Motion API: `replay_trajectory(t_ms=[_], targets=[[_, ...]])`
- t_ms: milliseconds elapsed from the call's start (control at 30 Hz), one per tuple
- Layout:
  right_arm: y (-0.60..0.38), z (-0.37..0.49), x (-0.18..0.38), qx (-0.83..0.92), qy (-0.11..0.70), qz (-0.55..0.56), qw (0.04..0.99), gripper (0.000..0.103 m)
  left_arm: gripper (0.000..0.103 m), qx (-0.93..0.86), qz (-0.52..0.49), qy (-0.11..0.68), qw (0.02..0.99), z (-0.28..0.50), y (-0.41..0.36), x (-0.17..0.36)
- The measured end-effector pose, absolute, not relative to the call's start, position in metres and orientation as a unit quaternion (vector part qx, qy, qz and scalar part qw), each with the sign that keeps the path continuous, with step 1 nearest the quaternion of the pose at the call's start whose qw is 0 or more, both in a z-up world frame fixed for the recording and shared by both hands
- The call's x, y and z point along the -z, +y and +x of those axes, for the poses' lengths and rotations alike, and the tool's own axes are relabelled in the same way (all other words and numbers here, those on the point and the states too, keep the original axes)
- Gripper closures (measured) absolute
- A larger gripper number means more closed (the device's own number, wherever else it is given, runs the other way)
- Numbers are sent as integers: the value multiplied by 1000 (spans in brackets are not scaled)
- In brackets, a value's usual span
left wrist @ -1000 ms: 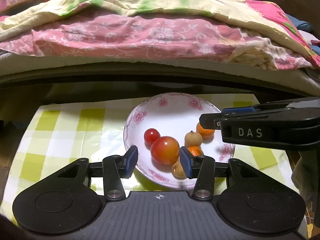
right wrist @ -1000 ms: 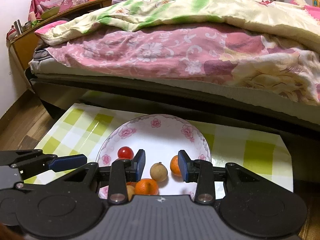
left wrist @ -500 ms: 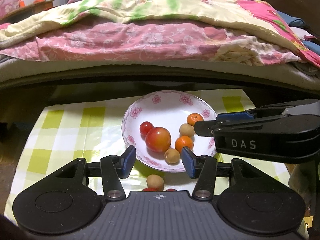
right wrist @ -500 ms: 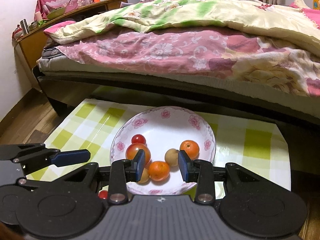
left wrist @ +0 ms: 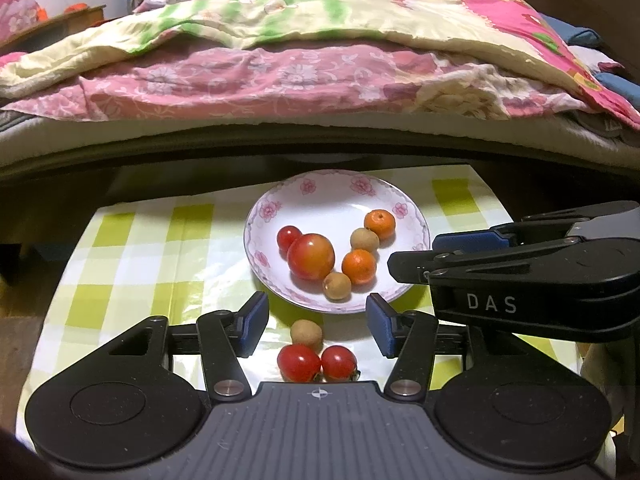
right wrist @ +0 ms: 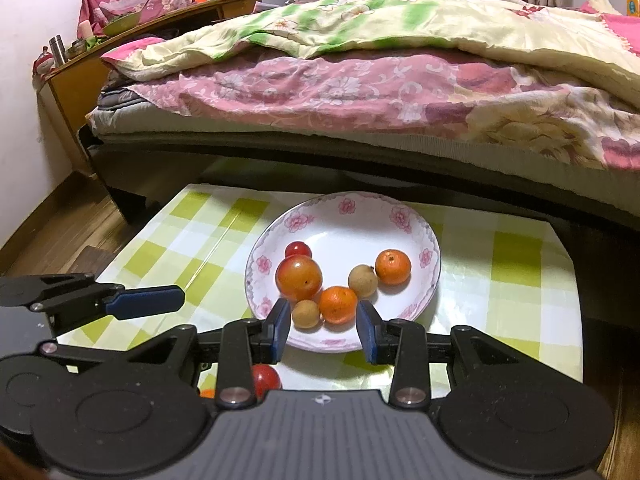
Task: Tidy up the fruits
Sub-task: 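Withdraw both grippers from the plate toward the remaining fruit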
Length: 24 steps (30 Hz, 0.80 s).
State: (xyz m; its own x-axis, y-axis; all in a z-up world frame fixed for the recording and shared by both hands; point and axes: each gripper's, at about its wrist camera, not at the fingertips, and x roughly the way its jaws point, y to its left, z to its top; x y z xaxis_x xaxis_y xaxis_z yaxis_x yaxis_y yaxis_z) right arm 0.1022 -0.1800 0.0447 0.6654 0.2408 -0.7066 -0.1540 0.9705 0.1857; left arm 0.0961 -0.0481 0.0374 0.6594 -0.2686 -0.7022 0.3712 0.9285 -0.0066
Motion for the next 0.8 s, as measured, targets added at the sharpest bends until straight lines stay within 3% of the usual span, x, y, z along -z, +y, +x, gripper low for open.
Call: replay_trajectory(t_ms=[800], targets=[[-172,74,-32,-108,428,46,896,65,40,187,86,406,890,68,-49,-24]])
